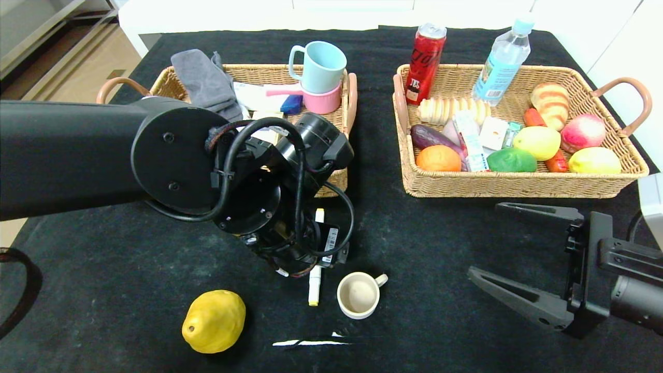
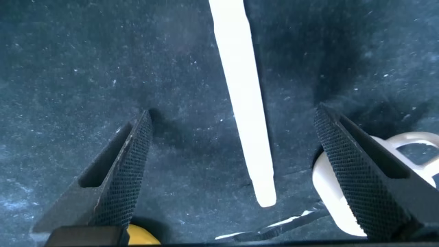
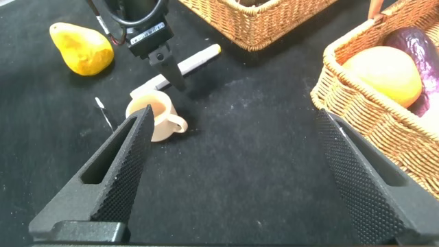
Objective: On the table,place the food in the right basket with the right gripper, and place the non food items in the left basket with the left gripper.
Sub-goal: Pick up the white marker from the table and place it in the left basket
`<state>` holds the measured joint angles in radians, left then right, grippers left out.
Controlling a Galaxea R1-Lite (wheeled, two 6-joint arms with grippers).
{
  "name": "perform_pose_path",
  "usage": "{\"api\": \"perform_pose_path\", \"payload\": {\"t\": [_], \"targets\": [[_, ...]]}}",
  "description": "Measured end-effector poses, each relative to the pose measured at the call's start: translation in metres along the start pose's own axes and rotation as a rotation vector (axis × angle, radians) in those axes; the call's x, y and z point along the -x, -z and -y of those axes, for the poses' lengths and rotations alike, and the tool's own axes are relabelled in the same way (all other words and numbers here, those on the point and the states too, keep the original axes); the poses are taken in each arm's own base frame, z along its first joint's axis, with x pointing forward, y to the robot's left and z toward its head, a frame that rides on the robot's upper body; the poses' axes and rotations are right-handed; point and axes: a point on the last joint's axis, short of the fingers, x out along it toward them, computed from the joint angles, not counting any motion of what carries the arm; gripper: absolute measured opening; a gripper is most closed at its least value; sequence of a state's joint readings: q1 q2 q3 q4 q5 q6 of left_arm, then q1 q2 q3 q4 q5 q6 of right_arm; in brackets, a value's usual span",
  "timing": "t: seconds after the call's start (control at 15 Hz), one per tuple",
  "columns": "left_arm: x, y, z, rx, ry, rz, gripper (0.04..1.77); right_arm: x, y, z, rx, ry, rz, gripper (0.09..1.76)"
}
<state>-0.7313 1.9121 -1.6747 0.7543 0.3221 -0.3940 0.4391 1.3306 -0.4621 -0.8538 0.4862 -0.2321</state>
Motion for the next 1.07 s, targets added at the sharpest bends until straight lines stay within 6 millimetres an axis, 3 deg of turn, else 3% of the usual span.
{"api": "perform_pose_path", "payload": {"t": [0.33, 0.53, 0.8, 0.87, 0.93, 1.07], "targets": [[-0.0021, -0.0006, 0.0006, -0.004, -0.003, -0.003, 1.72, -0.0003, 0.0006, 0.0001, 0.0, 0.0, -0.002, 1.71], [-0.0028, -0.001, 0.001, -0.005, -0.001, -0.004, 1.22, -0.0004, 0.0007, 0.0003, 0.0, 0.0, -0.003, 1.71], [-0.0047, -0.001, 0.0014, -0.005, -0.003, -0.008, 0.77, -0.0006, 0.0011, 0.0003, -0.001, 0.0, -0.004, 1.71], [-0.0053, -0.0009, 0.0015, -0.006, -0.003, -0.01, 0.32, -0.0005, 0.0013, 0.0002, -0.002, 0.0, -0.005, 1.71], [-0.0057, -0.0008, 0.0016, -0.006, -0.004, -0.011, 0.22, -0.0005, 0.0013, 0.0002, -0.002, 0.0, -0.005, 1.71], [-0.0064, -0.0008, 0.0017, -0.006, -0.005, -0.012, 0.24, -0.0004, 0.0016, 0.0001, -0.002, -0.001, -0.006, 1.71]]}}
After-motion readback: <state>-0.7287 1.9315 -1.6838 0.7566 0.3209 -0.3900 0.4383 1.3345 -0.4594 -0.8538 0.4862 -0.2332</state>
